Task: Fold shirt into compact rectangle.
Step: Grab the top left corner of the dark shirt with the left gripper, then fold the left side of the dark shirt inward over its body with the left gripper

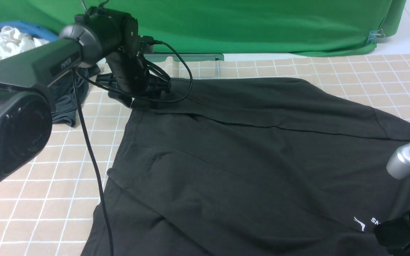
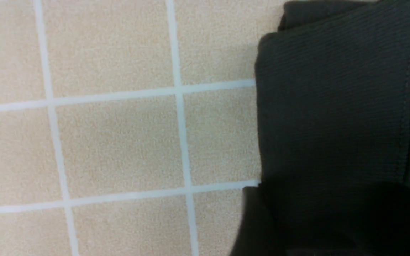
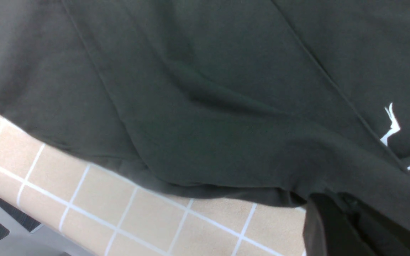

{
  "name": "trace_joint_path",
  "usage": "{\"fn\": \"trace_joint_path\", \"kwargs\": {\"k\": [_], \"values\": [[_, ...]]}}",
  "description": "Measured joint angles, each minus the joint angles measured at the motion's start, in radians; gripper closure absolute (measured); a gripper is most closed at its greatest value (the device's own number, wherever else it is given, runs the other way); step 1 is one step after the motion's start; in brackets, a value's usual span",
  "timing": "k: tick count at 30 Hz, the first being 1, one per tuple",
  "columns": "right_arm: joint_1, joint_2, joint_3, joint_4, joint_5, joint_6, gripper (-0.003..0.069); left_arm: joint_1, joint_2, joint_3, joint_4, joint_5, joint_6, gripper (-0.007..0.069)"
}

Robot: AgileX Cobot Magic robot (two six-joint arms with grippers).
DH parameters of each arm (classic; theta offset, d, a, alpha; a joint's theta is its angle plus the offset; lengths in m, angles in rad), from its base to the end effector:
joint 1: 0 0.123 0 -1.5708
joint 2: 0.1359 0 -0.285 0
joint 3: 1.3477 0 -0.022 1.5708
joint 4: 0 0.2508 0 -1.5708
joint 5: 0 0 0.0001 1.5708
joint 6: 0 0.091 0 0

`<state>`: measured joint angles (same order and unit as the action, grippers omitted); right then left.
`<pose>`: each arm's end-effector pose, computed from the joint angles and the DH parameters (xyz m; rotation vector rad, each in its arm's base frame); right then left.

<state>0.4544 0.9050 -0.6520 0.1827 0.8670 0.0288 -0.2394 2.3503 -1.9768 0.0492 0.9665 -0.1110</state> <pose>0.1325 0.0788 0.2722 -0.4528 2.5942 0.3937 0.4877 -0.1153 0.1606 0.2112 2.8128 -0.0164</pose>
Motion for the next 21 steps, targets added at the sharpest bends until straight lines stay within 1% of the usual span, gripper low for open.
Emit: {"fn": "trace_joint_path", "kwargs": {"k": [1, 2, 3, 4, 5, 6, 7, 14, 21], "values": [[0.0, 0.0, 0.0, 0.0, 0.0, 0.0, 0.0622, 0.0, 0.0, 0.0, 0.0, 0.0, 0.001, 0.0271], [0.0, 0.0, 0.0, 0.0, -0.001, 0.001, 0.0622, 0.0, 0.0, 0.0, 0.0, 0.0, 0.003, 0.0324], [0.0, 0.0, 0.0, 0.0, -0.001, 0.002, 0.0622, 0.0, 0.0, 0.0, 0.002, -0.001, 0.006, 0.0428], [0.0, 0.0, 0.0, 0.0, -0.001, 0.002, 0.0622, 0.0, -0.001, 0.0, 0.005, -0.003, 0.006, 0.0472], [0.0, 0.0, 0.0, 0.0, -0.001, 0.002, 0.0622, 0.0, -0.005, 0.0, 0.016, -0.005, 0.01, 0.0536], [0.0, 0.0, 0.0, 0.0, -0.001, 0.002, 0.0622, 0.0, -0.011, 0.0, 0.024, -0.006, 0.012, 0.0558], [0.0, 0.0, 0.0, 0.0, -0.002, 0.002, 0.0622, 0.0, -0.018, 0.0, 0.034, -0.006, 0.012, 0.0573], [0.0, 0.0, 0.0, 0.0, -0.008, 0.003, 0.062, 0.0, -0.094, 0.0, 0.05, 0.012, 0.038, 0.0574], [0.0, 0.0, 0.0, 0.0, -0.012, 0.003, 0.0617, 0.0, -0.193, 0.0, 0.004, 0.14, 0.067, 0.0574]]}}
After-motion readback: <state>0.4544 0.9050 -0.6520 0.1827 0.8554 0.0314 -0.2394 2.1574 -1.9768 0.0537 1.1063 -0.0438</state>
